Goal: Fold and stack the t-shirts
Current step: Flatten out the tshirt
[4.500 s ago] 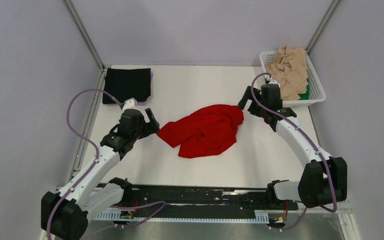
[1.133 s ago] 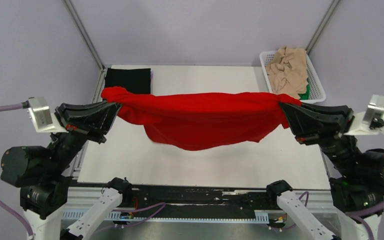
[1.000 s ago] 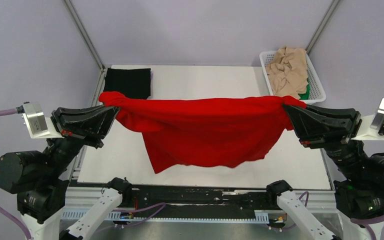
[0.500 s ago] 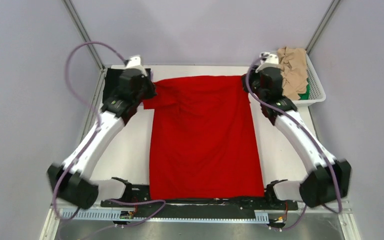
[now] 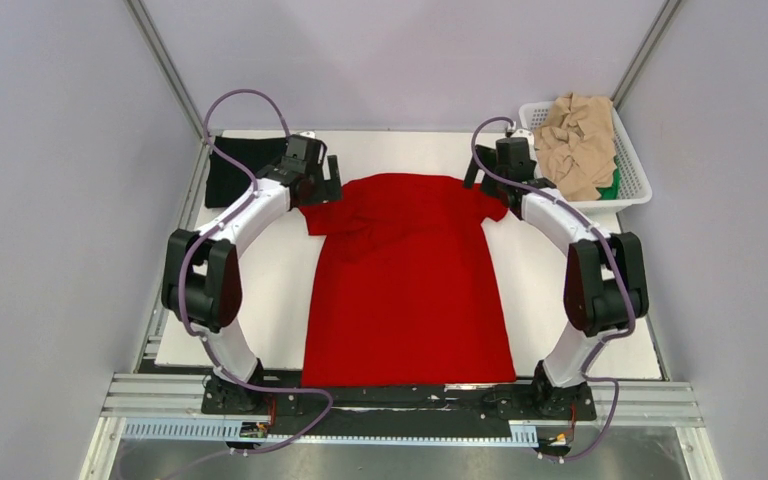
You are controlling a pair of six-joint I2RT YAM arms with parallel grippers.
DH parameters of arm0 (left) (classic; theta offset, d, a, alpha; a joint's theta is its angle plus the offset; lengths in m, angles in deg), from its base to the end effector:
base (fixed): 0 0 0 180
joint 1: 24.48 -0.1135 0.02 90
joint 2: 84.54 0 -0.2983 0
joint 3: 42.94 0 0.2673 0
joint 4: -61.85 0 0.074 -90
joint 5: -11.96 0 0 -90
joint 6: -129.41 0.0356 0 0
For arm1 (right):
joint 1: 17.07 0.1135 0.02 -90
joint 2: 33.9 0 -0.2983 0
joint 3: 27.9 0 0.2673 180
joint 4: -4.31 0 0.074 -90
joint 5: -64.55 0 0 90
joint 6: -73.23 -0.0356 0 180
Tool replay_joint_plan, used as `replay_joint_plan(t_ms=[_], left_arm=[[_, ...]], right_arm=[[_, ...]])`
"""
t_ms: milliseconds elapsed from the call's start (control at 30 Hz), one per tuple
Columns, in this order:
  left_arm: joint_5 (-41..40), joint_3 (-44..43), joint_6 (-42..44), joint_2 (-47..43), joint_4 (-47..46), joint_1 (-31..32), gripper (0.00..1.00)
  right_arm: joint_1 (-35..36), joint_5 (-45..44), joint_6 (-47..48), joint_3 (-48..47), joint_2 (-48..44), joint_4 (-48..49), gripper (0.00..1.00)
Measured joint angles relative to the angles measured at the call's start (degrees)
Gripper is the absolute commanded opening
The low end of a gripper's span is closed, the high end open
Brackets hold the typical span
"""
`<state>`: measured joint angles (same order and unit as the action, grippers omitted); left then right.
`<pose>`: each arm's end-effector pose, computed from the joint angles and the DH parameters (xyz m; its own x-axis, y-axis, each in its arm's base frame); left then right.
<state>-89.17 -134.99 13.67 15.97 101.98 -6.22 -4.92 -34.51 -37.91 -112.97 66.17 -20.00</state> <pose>0.3923 -0.1222 0.2858 -0.7224 -0.2104 -0.6587 -0.1416 0.9774 -0.1568 0.4067 0.0818 0.2689 -0.6096 0.2331 -0.7576 0.1406 0.9724 0.1860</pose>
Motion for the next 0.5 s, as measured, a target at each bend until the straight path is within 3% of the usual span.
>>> replay_joint_plan(t_ms=[167,333,500], left_arm=[[5.27,1.57,0.39,-5.01,-2.19,0.55,1.0],[9.79,9.14,0.26,-10.36,-4.02,3.02,1.0],[15.52,18.05,-1.14,-14.03,-8.76,5.53,1.0]], right_arm=[[0.37,2.56,-2.75,7.69,-13.0,1.14,1.0],[1.53,7.87,-6.95,18.95,-26.53,-0.26,1.0],[4.37,12.92,-11.98,28.24,-33.62,-2.78,1.0]])
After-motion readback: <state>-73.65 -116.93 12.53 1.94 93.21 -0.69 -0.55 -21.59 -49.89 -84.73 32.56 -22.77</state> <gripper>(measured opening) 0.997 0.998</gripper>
